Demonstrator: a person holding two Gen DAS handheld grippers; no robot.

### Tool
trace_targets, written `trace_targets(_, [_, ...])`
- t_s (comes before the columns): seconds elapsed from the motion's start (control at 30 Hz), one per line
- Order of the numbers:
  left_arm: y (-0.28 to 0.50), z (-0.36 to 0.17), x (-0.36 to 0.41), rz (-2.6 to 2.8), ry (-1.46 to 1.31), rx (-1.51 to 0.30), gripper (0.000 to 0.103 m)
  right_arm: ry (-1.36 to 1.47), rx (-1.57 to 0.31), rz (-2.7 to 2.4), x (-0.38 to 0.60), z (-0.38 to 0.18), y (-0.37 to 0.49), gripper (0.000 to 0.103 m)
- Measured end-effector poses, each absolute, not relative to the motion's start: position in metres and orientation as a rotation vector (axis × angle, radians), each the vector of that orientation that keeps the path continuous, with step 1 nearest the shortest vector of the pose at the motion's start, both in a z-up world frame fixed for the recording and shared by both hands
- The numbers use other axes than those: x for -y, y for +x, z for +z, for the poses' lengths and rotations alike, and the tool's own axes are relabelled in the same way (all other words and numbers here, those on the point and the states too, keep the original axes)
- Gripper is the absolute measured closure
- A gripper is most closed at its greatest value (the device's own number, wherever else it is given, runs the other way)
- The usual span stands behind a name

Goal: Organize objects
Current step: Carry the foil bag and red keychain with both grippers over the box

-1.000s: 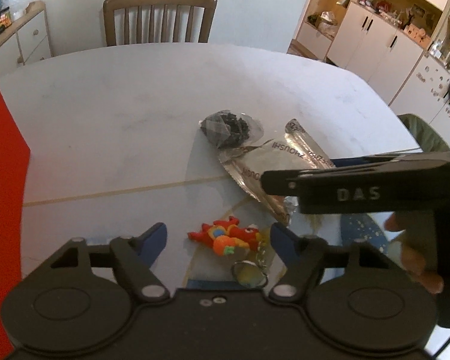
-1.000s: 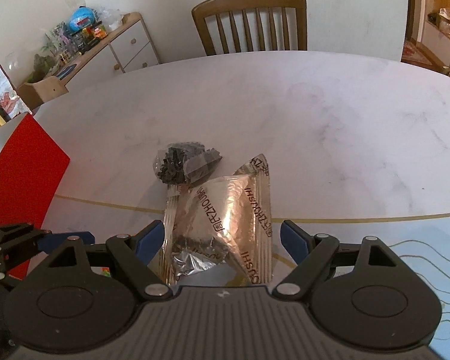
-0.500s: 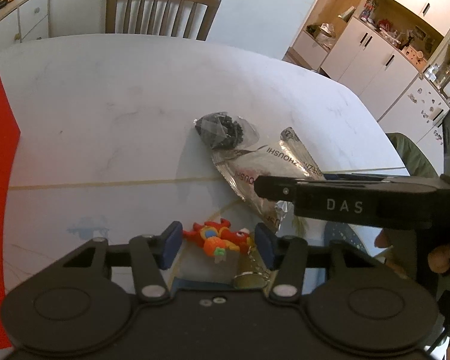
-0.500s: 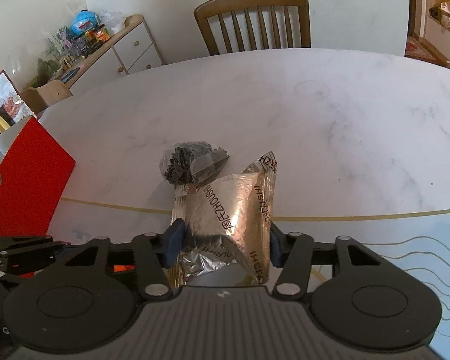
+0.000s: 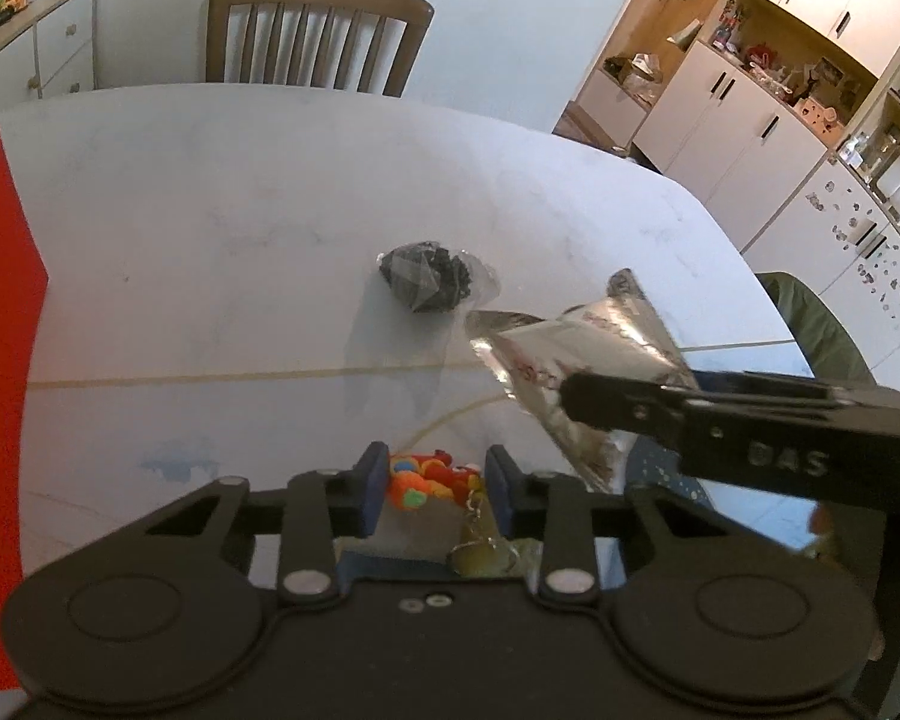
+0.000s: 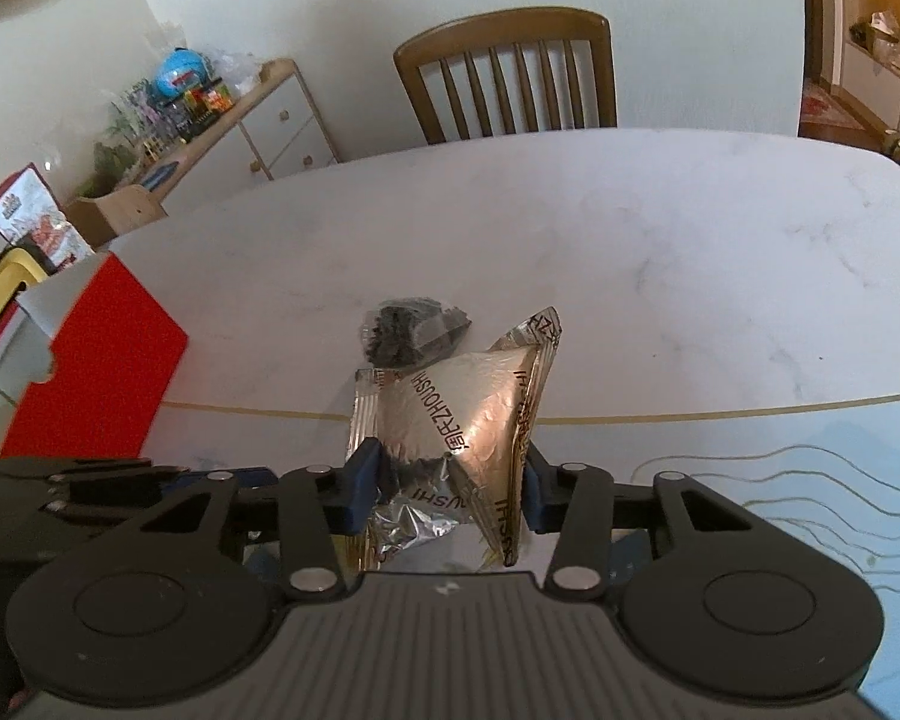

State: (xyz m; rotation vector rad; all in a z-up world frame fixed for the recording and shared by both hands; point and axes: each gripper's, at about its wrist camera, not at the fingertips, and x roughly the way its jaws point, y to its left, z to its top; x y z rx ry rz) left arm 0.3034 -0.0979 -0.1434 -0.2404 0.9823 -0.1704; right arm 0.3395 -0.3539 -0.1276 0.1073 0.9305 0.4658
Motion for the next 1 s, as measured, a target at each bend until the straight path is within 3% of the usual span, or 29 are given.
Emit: trace_targets(1.0, [0.237,-0.059,0.035,-0.131,-0.383,-0.919,0.07,0.06,-0.877,0.518,0.344,-0.039,0.237,0.058])
